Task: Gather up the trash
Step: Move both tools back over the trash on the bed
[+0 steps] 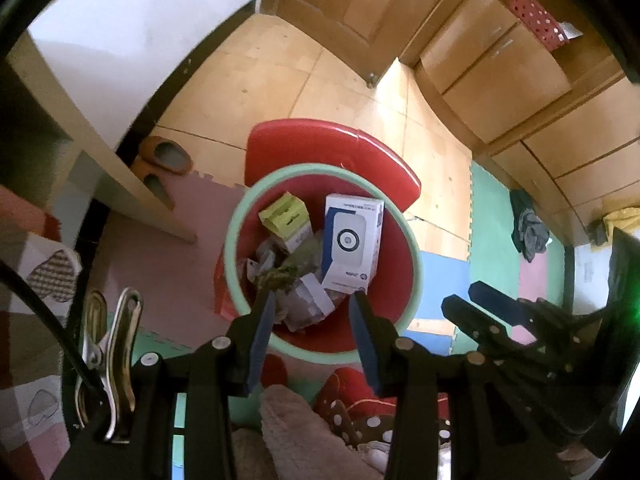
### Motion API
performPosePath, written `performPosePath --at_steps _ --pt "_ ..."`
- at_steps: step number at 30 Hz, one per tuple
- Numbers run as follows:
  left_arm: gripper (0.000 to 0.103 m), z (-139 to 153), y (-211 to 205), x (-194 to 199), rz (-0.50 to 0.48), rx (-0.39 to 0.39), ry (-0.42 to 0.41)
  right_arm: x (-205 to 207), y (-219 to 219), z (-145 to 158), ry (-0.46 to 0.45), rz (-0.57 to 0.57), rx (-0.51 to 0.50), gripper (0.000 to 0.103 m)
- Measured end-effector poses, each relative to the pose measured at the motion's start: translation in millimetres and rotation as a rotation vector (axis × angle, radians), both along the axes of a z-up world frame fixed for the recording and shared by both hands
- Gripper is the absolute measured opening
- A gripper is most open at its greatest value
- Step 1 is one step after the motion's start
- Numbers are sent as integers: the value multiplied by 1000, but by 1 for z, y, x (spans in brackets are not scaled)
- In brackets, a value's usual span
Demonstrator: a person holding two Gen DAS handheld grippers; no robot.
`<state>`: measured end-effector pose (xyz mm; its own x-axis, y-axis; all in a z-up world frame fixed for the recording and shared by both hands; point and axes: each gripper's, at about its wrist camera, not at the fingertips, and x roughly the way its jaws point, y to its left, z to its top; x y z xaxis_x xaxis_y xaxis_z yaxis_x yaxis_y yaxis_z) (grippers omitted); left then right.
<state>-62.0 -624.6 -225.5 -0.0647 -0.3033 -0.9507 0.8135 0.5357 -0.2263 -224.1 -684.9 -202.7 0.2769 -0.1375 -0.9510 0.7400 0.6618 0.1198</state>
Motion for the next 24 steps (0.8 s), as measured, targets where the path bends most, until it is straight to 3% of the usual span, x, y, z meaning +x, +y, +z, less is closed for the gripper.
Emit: performPosePath --at_steps 9,17,24 --pt "41 39 24 3 16 -33 -33 6 19 35 -39 28 -39 35" --pt "41 77 54 4 23 -57 -46 23 50 79 -105 118 -80 40" --pt "41 113 90 17 86 -98 -67 47 86 113 -159 202 -118 41"
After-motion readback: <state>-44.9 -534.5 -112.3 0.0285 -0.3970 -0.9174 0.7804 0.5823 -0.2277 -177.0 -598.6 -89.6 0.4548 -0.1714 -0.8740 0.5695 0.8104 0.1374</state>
